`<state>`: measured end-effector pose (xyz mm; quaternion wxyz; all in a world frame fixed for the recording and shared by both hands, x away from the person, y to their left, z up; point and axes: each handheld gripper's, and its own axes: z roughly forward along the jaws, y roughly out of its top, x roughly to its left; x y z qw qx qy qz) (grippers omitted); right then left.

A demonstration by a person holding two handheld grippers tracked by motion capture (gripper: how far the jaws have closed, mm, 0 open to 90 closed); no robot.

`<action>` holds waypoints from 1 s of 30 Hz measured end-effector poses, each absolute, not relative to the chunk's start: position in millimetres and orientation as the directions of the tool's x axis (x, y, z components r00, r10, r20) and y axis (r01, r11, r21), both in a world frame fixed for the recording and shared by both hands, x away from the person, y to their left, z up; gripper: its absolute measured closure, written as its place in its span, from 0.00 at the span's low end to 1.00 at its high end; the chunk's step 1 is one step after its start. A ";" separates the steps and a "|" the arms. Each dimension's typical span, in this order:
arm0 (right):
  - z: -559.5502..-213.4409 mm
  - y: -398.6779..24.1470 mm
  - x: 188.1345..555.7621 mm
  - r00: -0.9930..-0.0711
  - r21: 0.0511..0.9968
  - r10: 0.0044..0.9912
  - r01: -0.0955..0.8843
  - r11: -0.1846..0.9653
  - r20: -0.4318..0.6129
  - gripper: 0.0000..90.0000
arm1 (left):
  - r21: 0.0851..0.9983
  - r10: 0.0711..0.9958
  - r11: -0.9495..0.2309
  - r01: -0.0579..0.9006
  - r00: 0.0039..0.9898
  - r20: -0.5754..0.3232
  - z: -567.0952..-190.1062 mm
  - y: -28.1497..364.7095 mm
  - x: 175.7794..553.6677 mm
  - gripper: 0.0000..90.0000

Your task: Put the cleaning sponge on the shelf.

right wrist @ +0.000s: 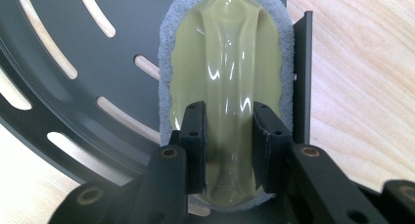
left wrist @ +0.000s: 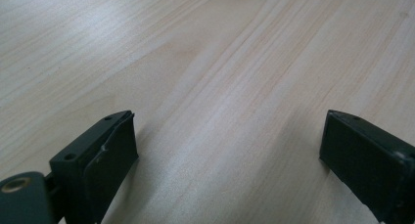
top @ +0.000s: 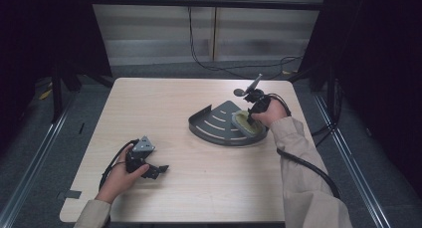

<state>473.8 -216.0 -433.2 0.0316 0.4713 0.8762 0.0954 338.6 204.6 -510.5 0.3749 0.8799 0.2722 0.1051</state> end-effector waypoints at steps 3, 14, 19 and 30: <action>-433.9 -215.4 473.6 -0.547 0.180 0.837 0.827 0.533 0.032 0.71 | 0.717 0.558 -0.571 0.400 0.830 -0.019 -510.5 204.6 338.6 0.07; -428.1 -215.7 470.6 -0.514 0.184 0.857 0.846 0.501 0.033 0.44 | 0.716 0.557 -0.572 0.401 0.830 -0.020 -510.3 204.7 338.7 0.07; -423.8 -216.9 465.4 -0.526 0.186 0.850 0.839 0.512 0.033 0.36 | 0.717 0.556 -0.571 0.401 0.831 -0.022 -510.4 204.7 338.7 0.07; -413.9 -225.1 446.5 -0.542 0.205 0.840 0.826 0.525 0.033 0.29 | 0.717 0.553 -0.573 0.397 0.833 -0.019 -510.4 204.7 339.0 0.07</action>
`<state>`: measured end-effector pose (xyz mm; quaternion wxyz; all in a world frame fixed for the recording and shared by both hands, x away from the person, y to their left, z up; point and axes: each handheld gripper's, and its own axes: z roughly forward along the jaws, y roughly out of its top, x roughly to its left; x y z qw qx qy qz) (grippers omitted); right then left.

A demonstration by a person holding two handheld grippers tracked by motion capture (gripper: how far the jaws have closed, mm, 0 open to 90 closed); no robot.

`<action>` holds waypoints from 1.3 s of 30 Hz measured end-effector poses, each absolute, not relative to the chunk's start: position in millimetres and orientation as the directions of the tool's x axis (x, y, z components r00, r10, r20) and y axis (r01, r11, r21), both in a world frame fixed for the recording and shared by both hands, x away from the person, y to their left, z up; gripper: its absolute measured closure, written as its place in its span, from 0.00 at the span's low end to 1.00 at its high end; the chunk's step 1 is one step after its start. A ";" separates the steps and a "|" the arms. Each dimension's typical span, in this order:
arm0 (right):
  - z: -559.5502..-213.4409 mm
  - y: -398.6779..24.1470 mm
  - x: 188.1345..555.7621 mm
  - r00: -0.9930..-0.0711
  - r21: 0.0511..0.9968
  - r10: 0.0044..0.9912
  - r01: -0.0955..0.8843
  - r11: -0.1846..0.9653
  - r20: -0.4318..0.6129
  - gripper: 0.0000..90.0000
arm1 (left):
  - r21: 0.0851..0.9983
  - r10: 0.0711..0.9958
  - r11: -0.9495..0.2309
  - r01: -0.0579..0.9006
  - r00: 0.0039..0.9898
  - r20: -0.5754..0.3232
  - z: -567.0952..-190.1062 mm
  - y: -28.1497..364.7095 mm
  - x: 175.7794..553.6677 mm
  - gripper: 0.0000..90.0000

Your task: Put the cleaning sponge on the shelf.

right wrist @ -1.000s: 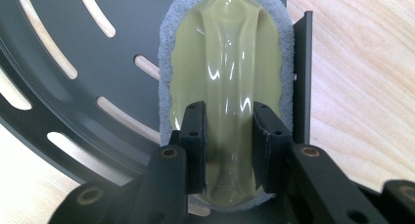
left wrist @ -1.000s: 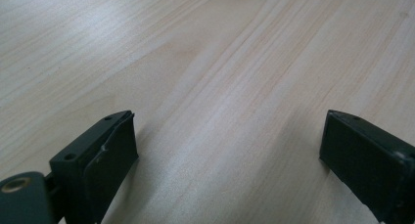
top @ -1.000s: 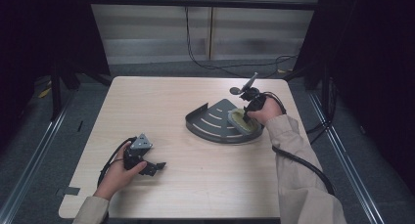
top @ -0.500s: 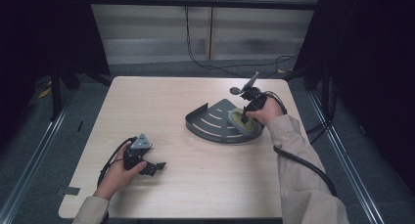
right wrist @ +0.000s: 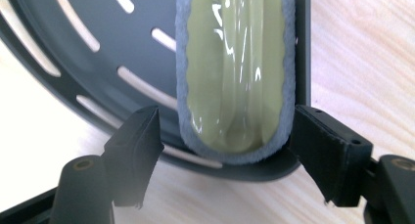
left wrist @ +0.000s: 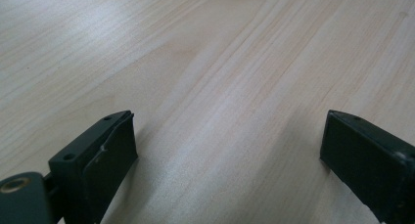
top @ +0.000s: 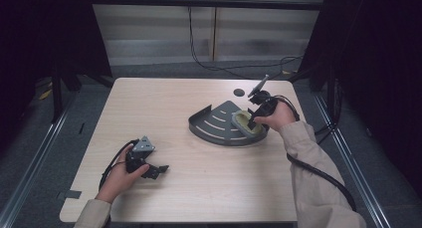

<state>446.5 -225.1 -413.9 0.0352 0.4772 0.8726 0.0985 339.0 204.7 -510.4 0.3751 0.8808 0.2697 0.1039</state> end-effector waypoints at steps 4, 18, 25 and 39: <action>-412.1 -231.3 439.8 -0.541 0.211 0.840 0.826 0.523 0.035 0.28 | 0.717 0.553 -0.574 0.396 0.833 -0.018 -510.4 204.8 339.1 0.07; -407.8 -241.2 416.5 -0.563 0.223 0.825 0.811 0.541 0.049 0.24 | 0.714 0.548 -0.574 0.401 0.836 -0.029 -510.8 204.2 338.9 0.06; -407.5 -247.3 406.7 -0.571 0.222 0.819 0.807 0.547 0.058 0.22 | 0.715 0.550 -0.571 0.404 0.835 -0.033 -510.9 204.0 338.7 0.05; -414.0 -249.6 379.0 -0.617 0.239 0.785 0.771 0.590 0.056 0.20 | 0.712 0.547 -0.577 0.401 0.837 -0.028 -510.6 204.4 338.9 0.06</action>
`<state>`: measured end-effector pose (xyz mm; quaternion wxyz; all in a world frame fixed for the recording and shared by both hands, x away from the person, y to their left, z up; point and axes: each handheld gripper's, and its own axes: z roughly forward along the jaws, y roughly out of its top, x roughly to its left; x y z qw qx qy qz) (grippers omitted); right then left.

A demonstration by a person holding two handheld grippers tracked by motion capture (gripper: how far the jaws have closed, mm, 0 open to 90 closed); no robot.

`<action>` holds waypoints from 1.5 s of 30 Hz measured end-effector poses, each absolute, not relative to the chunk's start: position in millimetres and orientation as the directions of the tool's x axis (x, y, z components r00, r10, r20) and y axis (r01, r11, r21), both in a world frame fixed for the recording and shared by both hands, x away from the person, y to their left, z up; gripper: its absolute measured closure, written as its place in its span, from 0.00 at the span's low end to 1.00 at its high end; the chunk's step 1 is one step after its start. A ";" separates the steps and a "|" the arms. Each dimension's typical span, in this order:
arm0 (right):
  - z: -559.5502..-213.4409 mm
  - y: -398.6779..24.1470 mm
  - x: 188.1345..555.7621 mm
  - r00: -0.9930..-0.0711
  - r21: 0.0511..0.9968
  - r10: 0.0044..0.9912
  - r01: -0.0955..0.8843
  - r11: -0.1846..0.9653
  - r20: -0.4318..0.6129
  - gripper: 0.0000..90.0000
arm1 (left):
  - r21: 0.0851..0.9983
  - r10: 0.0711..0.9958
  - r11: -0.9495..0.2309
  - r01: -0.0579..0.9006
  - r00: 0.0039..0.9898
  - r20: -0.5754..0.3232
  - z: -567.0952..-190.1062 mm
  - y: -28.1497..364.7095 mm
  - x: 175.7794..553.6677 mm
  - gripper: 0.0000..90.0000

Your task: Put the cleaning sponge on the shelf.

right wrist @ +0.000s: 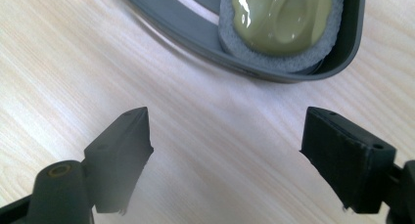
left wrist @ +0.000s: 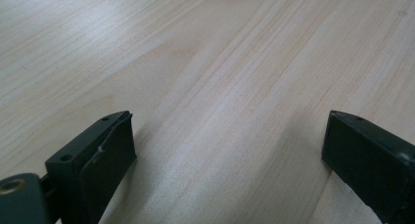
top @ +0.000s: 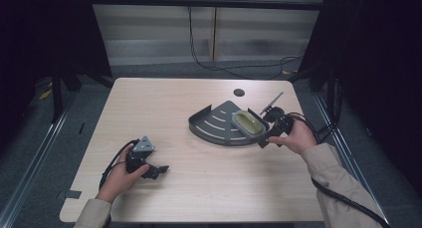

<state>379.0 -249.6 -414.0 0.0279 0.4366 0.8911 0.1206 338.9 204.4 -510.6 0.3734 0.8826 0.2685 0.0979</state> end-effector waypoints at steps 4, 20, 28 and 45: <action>-415.5 -254.3 373.3 -0.619 0.251 0.783 0.770 0.587 0.067 0.20 | 0.712 0.547 -0.577 0.401 0.837 -0.028 -510.6 204.4 338.9 0.05; -425.8 -260.6 348.1 -0.648 0.254 0.759 0.746 0.615 0.068 0.19 | 0.711 0.547 -0.577 0.401 0.837 -0.027 -510.6 204.4 338.9 0.06; -438.2 -270.3 336.7 -0.643 0.246 0.763 0.751 0.612 0.066 0.17 | 0.711 0.547 -0.577 0.401 0.837 -0.027 -510.6 204.4 338.8 0.06; -455.1 -284.6 313.7 -0.642 0.238 0.763 0.754 0.612 0.071 0.17 | 0.711 0.547 -0.578 0.400 0.837 -0.027 -510.6 204.4 338.9 0.06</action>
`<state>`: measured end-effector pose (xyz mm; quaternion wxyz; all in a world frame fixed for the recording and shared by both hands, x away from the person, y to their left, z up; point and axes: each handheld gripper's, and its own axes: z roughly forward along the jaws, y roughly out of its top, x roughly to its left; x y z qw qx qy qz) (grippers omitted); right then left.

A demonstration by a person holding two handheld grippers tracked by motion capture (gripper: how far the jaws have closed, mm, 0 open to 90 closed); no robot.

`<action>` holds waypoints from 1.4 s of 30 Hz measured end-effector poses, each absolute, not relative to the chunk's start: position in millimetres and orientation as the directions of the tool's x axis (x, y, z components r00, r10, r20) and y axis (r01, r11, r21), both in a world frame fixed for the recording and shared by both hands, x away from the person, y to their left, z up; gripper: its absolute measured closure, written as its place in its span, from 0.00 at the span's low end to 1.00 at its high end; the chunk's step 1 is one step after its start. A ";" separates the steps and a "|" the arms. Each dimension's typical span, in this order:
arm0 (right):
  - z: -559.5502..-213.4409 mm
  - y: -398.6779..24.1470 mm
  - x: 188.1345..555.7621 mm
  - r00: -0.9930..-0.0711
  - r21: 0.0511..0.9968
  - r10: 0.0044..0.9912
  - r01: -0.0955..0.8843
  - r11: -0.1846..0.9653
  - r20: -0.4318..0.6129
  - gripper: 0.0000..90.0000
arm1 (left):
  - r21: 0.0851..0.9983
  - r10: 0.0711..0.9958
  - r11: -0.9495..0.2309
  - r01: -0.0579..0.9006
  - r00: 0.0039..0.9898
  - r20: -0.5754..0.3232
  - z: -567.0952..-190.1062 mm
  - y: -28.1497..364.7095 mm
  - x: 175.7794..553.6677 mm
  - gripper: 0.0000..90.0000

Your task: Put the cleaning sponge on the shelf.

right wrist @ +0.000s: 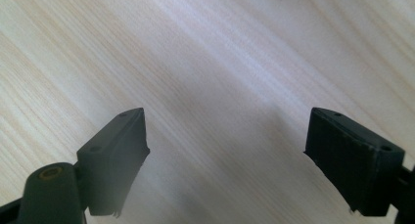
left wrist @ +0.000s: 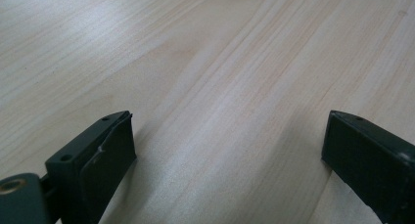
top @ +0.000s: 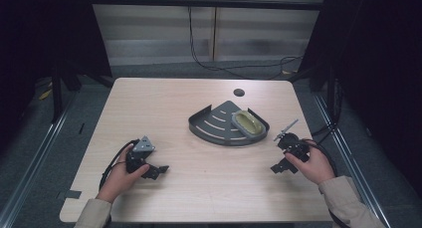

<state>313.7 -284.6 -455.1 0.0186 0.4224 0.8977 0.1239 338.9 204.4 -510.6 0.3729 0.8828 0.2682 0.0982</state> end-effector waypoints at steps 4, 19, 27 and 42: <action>-460.6 -286.5 308.5 -0.638 0.243 0.766 0.756 0.607 0.071 0.17 | 0.711 0.547 -0.578 0.400 0.837 -0.027 -510.6 204.4 338.9 0.06; -478.1 -295.3 293.7 -0.623 0.263 0.780 0.764 0.589 0.062 0.16 | 0.711 0.547 -0.577 0.401 0.837 -0.027 -510.6 204.3 338.8 0.06; -483.4 -300.9 280.9 -0.633 0.350 0.773 0.732 0.584 0.034 0.11 | 0.712 0.547 -0.577 0.400 0.836 -0.027 -510.6 204.4 338.8 0.06; -493.7 -311.6 265.2 -0.600 0.525 0.799 0.690 0.498 0.032 0.10 | 0.711 0.547 -0.581 0.396 0.837 -0.020 -510.4 204.6 338.9 0.06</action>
